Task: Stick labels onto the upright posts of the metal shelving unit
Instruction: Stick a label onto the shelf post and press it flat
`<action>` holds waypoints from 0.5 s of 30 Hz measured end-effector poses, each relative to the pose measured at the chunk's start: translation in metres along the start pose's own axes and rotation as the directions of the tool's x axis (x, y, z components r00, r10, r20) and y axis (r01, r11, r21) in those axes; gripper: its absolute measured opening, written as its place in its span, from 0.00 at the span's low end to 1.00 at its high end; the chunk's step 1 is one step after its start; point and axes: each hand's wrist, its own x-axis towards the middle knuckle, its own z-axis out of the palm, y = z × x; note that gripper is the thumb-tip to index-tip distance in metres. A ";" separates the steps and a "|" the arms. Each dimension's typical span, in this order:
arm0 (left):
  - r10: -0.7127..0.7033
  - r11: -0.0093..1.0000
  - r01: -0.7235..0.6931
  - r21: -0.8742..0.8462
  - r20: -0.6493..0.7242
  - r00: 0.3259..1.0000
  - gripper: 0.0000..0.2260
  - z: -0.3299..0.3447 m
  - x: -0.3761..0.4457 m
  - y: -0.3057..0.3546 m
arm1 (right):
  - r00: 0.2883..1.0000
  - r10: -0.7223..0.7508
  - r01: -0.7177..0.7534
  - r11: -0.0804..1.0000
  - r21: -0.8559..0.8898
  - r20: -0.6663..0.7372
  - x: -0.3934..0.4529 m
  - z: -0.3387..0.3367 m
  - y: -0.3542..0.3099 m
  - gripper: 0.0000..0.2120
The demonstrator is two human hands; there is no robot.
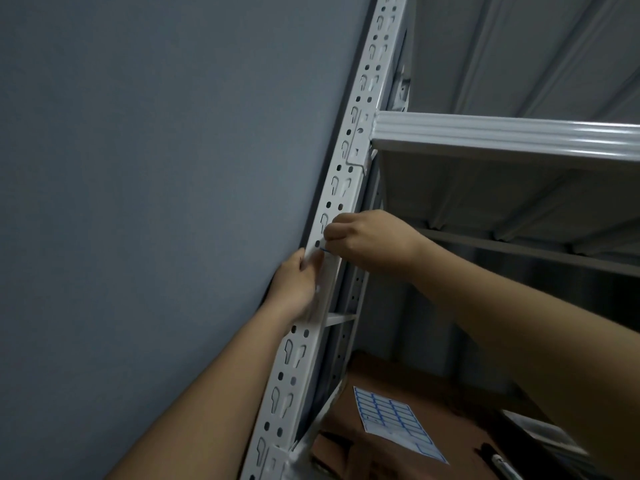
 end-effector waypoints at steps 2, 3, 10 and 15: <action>0.005 1.000 -0.005 0.005 -0.001 1.000 0.11 0.000 0.000 -0.001 | 0.998 -0.055 0.054 0.998 -0.045 -0.021 -0.001 0.003 0.003 0.08; 0.007 1.000 -0.007 0.002 -0.001 1.000 0.11 -0.001 0.000 -0.001 | 0.996 -0.086 0.083 0.994 -0.074 -0.032 -0.001 0.005 0.004 0.07; 0.012 1.000 -0.012 0.000 -0.003 1.000 0.12 -0.001 0.003 -0.004 | 0.972 -0.233 0.215 0.939 -0.268 -0.037 0.001 0.008 0.002 0.10; 0.019 1.000 -0.019 -0.003 -0.020 1.000 0.12 0.000 0.004 -0.005 | 0.964 -0.261 0.238 0.929 -0.283 -0.048 0.005 0.010 0.007 0.17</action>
